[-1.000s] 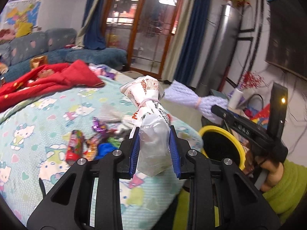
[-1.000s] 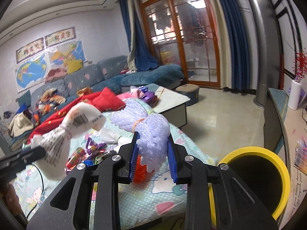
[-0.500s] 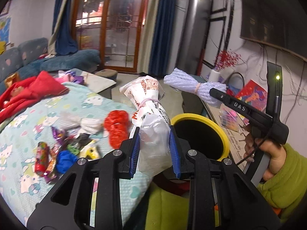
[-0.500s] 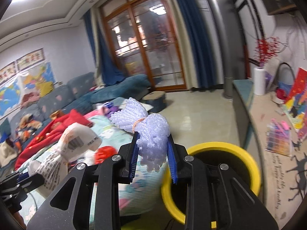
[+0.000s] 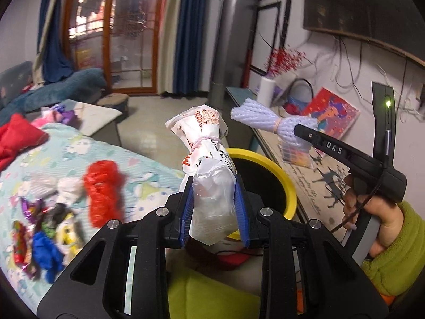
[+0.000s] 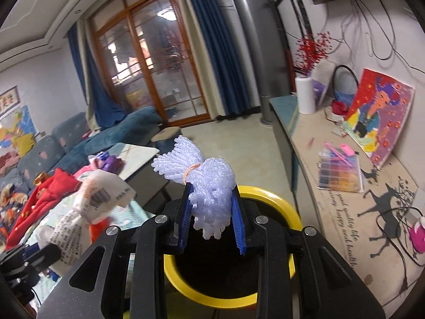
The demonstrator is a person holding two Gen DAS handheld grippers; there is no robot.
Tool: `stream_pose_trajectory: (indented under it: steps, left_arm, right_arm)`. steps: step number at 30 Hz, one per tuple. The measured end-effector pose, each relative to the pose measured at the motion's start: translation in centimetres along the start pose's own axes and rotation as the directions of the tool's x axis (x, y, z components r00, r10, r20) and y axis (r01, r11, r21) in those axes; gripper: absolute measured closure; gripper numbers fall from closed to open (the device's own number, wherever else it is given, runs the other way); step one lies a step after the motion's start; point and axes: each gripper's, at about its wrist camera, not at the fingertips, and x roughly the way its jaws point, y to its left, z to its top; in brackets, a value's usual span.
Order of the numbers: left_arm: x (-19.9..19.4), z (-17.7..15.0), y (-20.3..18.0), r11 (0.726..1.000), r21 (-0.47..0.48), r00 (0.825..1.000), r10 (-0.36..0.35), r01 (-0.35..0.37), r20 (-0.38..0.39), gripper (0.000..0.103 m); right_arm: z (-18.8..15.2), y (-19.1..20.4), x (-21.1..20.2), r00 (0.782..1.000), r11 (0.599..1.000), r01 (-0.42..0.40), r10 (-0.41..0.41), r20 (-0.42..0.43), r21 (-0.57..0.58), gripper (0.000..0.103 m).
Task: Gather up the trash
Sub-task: 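Carry both held items over the yellow bin and open both tools, then move both open tools back over the trash on the bed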
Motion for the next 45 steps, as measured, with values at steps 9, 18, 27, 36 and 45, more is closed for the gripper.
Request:
stream_pose_trajectory:
  steps: [9, 18, 27, 36, 45]
  left_arm:
    - [5.5, -0.4, -1.5, 0.998, 0.036, 0.994, -0.054, 0.057, -0.098, 0.081]
    - [10.0, -0.4, -1.7, 0.997, 0.038, 0.988, -0.057, 0.063, -0.145, 0.081]
    - [12.8, -0.9, -1.6, 0.996, 0.005, 0.978, -0.082, 0.085, -0.190, 0.079]
    - [12.4, -1.2, -0.1, 0.998, -0.041, 0.984, -0.061, 0.055, -0.169, 0.048]
    - [7.7, -0.2, 1.4, 0.998, -0.061, 0.999, 0.010, -0.012, -0.034, 0.022]
  right_arm:
    - [-0.3, -2.3, 1.3, 0.997, 0.997, 0.062, -0.060, -0.050, 0.040, 0.077]
    - [-1.8, -3.6, 4.0, 0.985, 0.993, 0.100, -0.091, -0.149, 0.059, 0.077]
    - [-2.8, -4.7, 6.0, 0.974, 0.989, 0.109, -0.086, -0.209, 0.099, 0.065]
    - [-3.0, -5.7, 6.2, 0.973, 0.982, 0.125, -0.093, -0.212, 0.143, 0.053]
    - [-2.0, -2.8, 4.1, 0.993, 0.996, 0.070, -0.065, -0.101, 0.056, 0.047]
